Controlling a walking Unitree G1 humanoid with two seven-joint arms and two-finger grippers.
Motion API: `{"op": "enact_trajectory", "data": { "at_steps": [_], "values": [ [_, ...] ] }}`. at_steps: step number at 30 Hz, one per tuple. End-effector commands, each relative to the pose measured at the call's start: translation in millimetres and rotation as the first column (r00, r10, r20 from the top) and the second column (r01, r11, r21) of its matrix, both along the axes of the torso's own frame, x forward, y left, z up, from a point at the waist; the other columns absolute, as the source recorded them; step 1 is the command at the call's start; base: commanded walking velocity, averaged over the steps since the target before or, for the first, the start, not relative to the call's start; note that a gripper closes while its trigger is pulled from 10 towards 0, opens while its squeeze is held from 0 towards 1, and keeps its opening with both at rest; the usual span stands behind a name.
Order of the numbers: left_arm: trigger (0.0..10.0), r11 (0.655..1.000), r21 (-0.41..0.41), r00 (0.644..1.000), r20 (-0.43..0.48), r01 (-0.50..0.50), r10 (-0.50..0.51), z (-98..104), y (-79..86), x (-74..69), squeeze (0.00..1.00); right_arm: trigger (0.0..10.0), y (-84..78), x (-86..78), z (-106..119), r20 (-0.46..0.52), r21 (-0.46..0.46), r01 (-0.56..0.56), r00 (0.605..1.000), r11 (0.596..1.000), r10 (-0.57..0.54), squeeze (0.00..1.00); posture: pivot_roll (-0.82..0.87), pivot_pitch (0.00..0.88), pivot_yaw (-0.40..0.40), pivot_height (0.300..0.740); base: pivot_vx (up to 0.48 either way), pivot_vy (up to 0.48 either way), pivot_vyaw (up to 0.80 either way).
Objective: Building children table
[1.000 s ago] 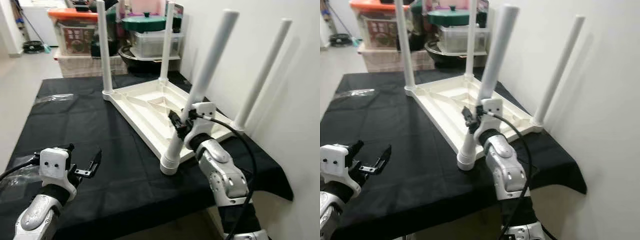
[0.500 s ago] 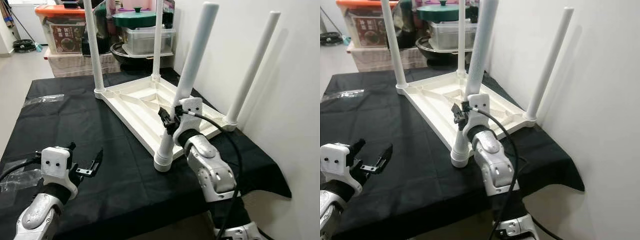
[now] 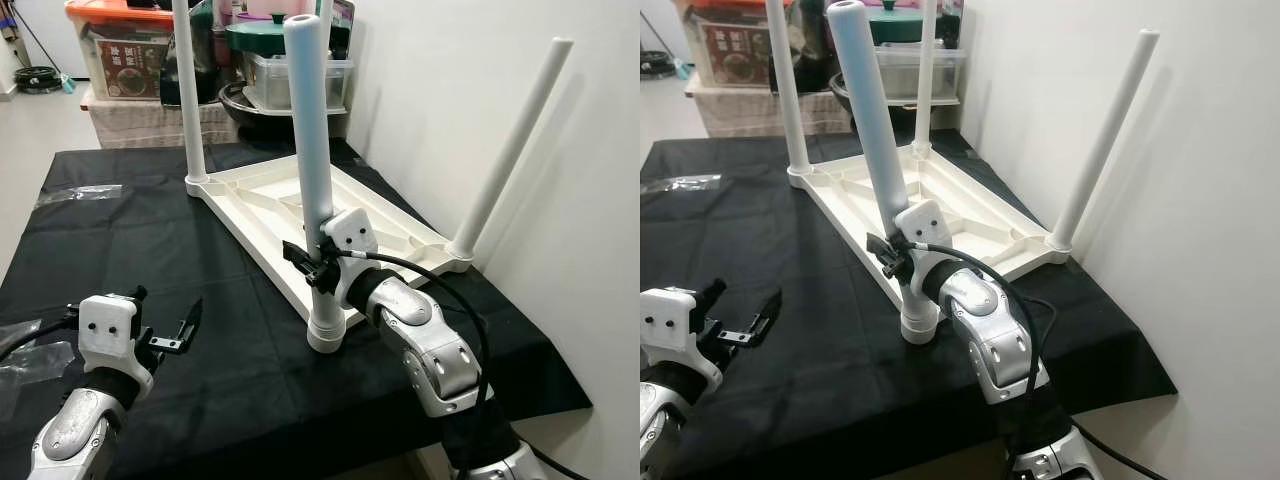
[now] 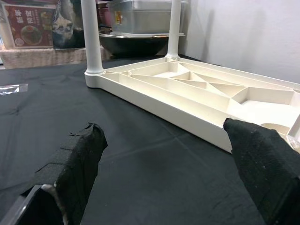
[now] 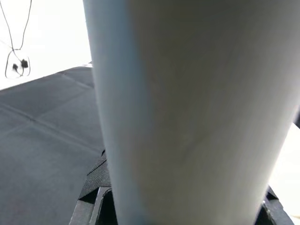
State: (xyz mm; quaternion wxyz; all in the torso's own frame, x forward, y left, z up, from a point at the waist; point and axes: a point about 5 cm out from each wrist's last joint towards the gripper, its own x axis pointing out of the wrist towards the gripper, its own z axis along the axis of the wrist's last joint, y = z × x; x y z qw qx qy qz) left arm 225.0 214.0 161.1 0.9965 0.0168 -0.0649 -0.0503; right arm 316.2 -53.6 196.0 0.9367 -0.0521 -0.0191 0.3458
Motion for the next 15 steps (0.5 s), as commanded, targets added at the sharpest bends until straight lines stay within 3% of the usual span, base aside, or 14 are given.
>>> {"op": "enact_trajectory", "data": {
  "at_steps": [1,5,10,15],
  "values": [
    [10.0,1.000,-0.001,1.000,-0.017,0.003,-0.003,-3.7,-0.3,-0.2,0.00,10.0,1.5,-2.4,-44.5,-0.243,-0.010,-0.005,0.970,1.000,0.002,0.00,0.00,0.000,-0.109,0.740,0.000,0.000,0.00],
    [10.0,1.000,-0.003,1.000,-0.025,0.000,0.000,-4.7,1.6,-1.4,0.00,10.0,-19.2,11.6,-55.9,-0.403,0.115,0.187,0.906,0.976,-0.126,0.00,0.00,0.000,-0.104,0.740,0.000,0.000,0.00],
    [10.0,1.000,-0.005,1.000,-0.028,0.001,-0.001,-5.0,1.9,-1.4,0.00,10.0,-29.7,13.9,-63.4,-0.447,0.131,0.242,0.880,0.961,-0.161,0.00,0.00,0.000,-0.101,0.740,0.000,0.000,0.00],
    [10.0,1.000,-0.005,1.000,-0.027,0.003,-0.003,-4.5,1.7,-0.5,0.00,10.0,-26.5,9.9,-62.0,-0.429,0.135,0.217,0.892,0.967,-0.141,0.00,0.00,0.000,-0.096,0.740,0.000,0.000,0.00]
  ]
}}
